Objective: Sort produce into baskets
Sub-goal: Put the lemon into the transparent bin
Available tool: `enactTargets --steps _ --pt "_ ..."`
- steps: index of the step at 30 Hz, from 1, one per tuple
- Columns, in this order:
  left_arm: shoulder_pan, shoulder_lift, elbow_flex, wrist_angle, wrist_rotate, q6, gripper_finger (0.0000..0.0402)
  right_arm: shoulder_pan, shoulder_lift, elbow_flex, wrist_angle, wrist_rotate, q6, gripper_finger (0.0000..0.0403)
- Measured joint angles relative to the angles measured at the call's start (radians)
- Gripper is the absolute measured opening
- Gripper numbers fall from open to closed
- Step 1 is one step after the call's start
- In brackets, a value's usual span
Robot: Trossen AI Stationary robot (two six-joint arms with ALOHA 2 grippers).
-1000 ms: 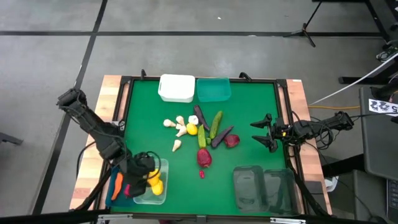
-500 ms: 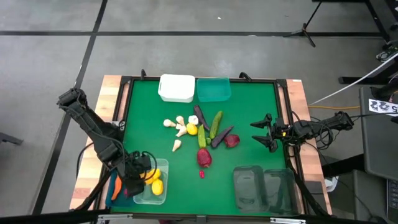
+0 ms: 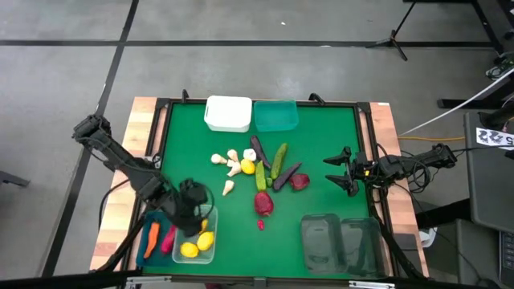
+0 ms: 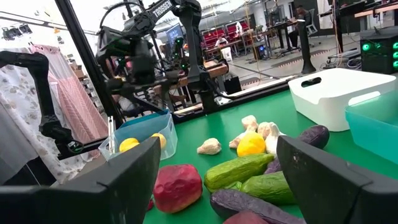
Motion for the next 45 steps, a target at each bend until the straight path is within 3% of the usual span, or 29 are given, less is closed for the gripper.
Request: enactTargets --steps 7,12,15,23,30,38,45 --pt "0.214 0.000 0.000 0.165 -0.291 0.410 0.0292 0.000 0.000 0.000 0.000 0.000 0.000 0.0321" --pt "0.384 0.018 0.000 0.391 -0.312 0.697 0.0292 0.000 0.000 0.000 0.000 0.000 0.000 0.0321" --pt "0.458 0.058 0.000 0.478 -0.302 0.793 0.0292 0.000 0.000 0.000 0.000 0.000 0.000 0.0321" --pt "0.555 0.249 -0.001 0.585 -0.267 0.875 0.0292 0.000 0.000 0.000 0.000 0.000 0.000 0.0321" --pt "0.593 0.389 -0.001 0.633 -0.144 0.887 0.0292 0.000 0.000 0.000 0.000 0.000 0.000 0.0321" --pt "0.596 0.413 -0.006 0.653 -0.135 0.906 0.0292 0.000 0.000 0.000 0.000 -0.001 0.000 0.0321" --pt "0.596 0.413 -0.106 0.712 -0.041 0.902 0.0292 0.000 0.000 0.000 0.000 -0.001 0.000 0.0321"
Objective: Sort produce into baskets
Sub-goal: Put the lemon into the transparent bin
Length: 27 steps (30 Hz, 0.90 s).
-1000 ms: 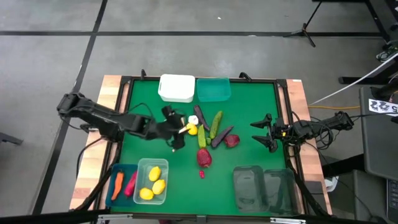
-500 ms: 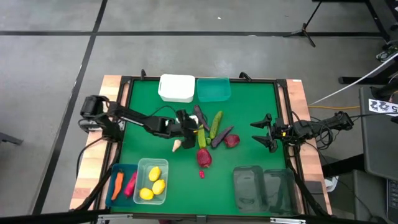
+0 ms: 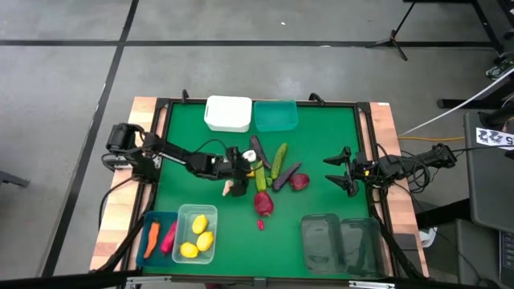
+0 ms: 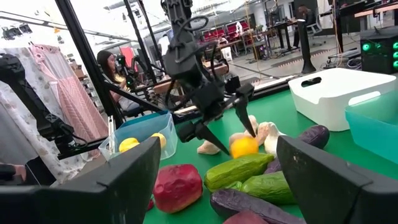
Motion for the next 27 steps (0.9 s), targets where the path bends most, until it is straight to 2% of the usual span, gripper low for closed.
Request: enactTargets --steps 7,10,13,21,27 --pt "0.018 0.000 -0.067 0.085 0.001 -0.008 0.0292 0.000 0.000 0.000 0.000 0.001 0.000 0.0321" --pt "0.021 0.000 -0.069 0.090 0.040 0.000 0.0291 0.000 0.000 0.000 0.000 0.001 0.000 0.0321" --pt "0.020 0.000 -0.069 0.115 0.085 0.021 0.0277 0.000 0.000 0.000 0.000 0.002 0.000 0.0321" --pt "0.021 -0.001 -0.069 0.116 0.099 0.006 0.0220 0.000 0.000 0.000 0.000 0.002 0.001 0.0321" --pt "0.010 -0.038 -0.066 0.116 0.102 -0.049 0.0207 0.000 0.000 0.000 0.000 0.002 0.004 0.0321"
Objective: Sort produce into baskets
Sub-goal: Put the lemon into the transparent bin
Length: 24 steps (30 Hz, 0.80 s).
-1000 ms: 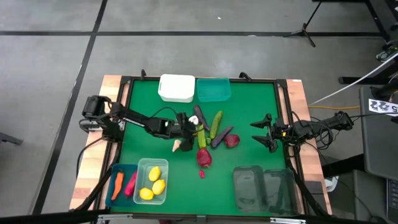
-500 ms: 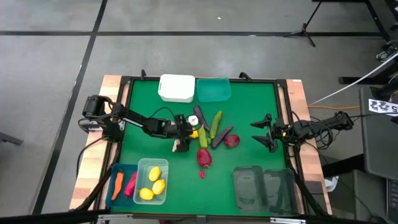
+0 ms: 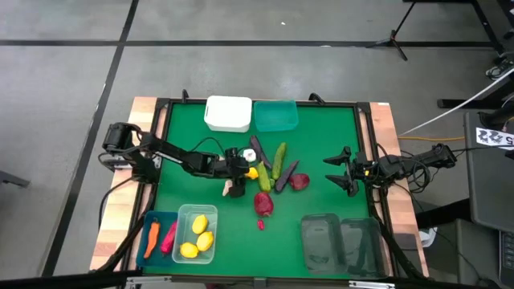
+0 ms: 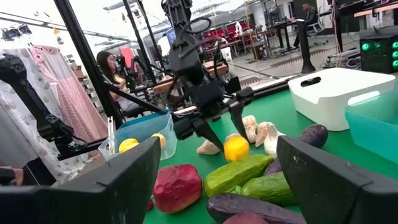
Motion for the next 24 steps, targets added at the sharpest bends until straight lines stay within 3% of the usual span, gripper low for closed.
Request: enactTargets --steps 6,11,18,24 --pt "-0.038 -0.111 0.001 -0.031 -0.001 -0.028 0.0206 0.000 0.000 0.000 0.000 0.000 0.001 0.0321" --pt "-0.136 -0.262 0.001 -0.166 0.047 -0.123 0.0206 0.000 0.000 0.000 0.000 -0.001 -0.003 0.0321" --pt "-0.403 -0.437 0.002 -0.261 0.097 -0.297 0.0205 0.000 0.000 0.000 0.000 0.000 -0.003 0.0321" --pt "-0.617 -0.458 0.003 -0.317 0.058 -0.581 0.0205 0.000 0.000 0.000 0.000 -0.002 -0.005 0.0321"
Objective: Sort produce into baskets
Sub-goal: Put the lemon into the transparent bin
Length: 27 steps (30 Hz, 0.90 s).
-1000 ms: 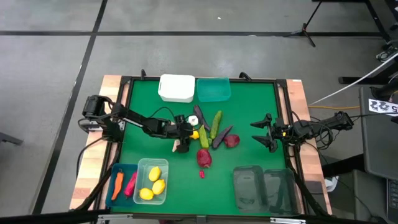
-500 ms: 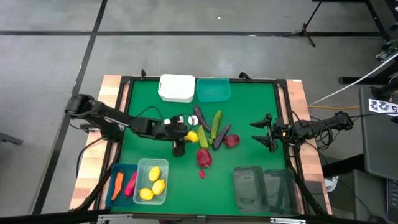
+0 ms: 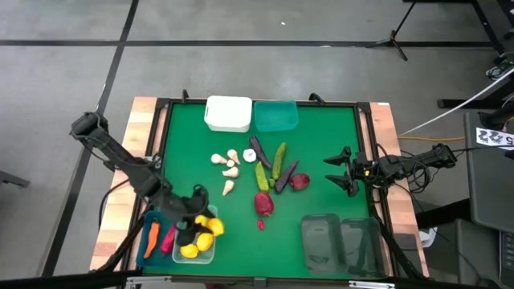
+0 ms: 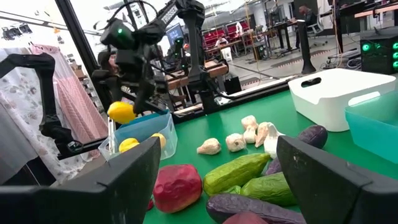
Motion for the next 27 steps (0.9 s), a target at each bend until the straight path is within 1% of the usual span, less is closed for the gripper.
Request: enactTargets --steps 3,6,13,17,21,24,27 --pt "-0.068 0.010 0.000 -0.080 -0.005 -0.162 0.0205 0.000 0.000 0.000 0.000 0.002 0.000 0.0321" --pt "-0.114 0.013 0.000 -0.180 -0.005 -0.275 0.0205 0.000 0.000 0.000 0.000 0.010 0.000 0.0321" --pt "-0.121 0.013 0.000 -0.359 -0.009 -0.490 0.0205 0.000 0.000 0.000 0.001 0.025 0.027 0.0321" --pt "-0.121 0.013 0.000 -0.383 -0.002 -0.607 0.0205 0.000 0.000 0.000 0.002 0.025 0.028 0.0321" --pt "-0.121 0.013 0.000 -0.381 0.024 -0.633 0.0211 0.000 0.000 0.000 0.002 0.025 0.028 0.0321" --pt "-0.121 0.013 0.000 -0.375 0.026 -0.635 0.0232 0.000 0.000 0.000 0.002 0.025 0.025 0.0321" --pt "-0.121 0.013 0.000 -0.325 0.028 -0.610 0.0260 0.000 0.000 0.000 0.002 0.025 0.025 0.0321"
